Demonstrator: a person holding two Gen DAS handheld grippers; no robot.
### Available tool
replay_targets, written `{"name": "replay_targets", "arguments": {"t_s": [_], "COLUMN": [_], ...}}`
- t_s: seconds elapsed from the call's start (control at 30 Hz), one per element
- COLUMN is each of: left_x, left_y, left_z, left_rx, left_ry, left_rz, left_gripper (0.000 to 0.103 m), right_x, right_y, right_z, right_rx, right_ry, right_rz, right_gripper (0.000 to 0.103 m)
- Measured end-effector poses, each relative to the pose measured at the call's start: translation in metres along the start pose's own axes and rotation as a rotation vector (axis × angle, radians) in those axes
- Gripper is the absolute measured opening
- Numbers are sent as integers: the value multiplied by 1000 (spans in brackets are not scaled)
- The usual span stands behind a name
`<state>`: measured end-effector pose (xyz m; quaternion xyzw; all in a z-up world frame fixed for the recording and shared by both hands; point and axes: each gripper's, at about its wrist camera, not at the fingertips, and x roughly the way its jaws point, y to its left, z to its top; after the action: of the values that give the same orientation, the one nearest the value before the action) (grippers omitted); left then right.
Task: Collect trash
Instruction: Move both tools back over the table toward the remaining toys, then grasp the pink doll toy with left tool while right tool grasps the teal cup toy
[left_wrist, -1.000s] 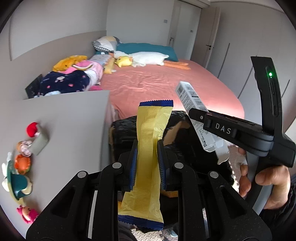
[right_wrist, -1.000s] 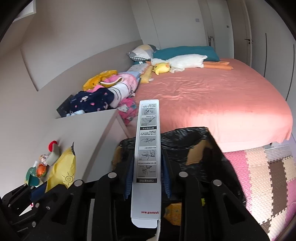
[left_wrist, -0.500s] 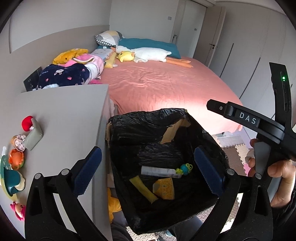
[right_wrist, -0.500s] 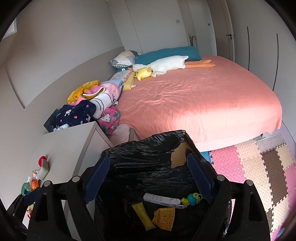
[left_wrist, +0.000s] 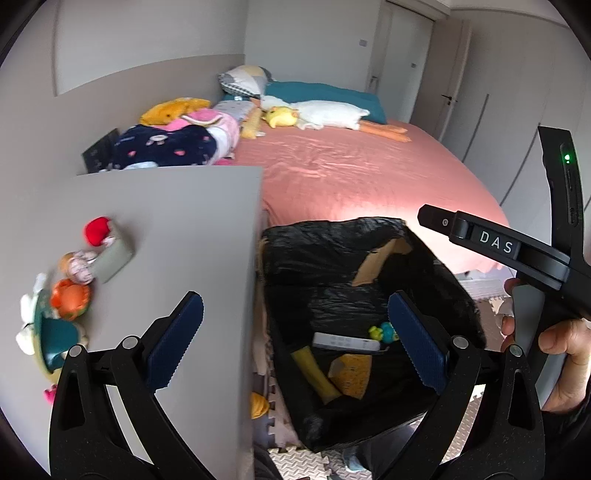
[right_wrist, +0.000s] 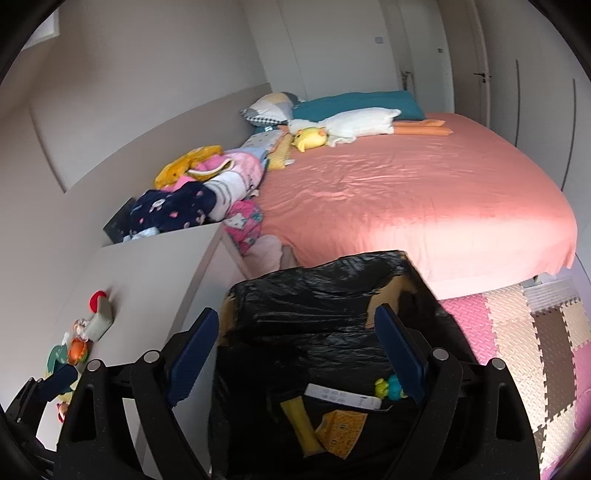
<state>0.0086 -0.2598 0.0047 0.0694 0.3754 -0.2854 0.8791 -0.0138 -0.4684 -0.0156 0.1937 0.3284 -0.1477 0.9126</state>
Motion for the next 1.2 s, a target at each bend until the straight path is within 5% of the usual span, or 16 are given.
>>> {"name": "replay_targets", "arguments": {"t_s": [0.9, 1.2], "left_x": [-54, -40], "left_y": [137, 173], "left_z": [-82, -102], "left_rx": [-214, -280], "left_ry": [43, 93], "left_rz": [251, 304], "left_gripper": [97, 97], "right_x": [29, 31], "right_y": [161, 194], "right_z": [-54, -64], "right_rx": [-223, -279], "right_ry": [120, 139], "right_rz": [225, 252], "right_gripper": [86, 86]}}
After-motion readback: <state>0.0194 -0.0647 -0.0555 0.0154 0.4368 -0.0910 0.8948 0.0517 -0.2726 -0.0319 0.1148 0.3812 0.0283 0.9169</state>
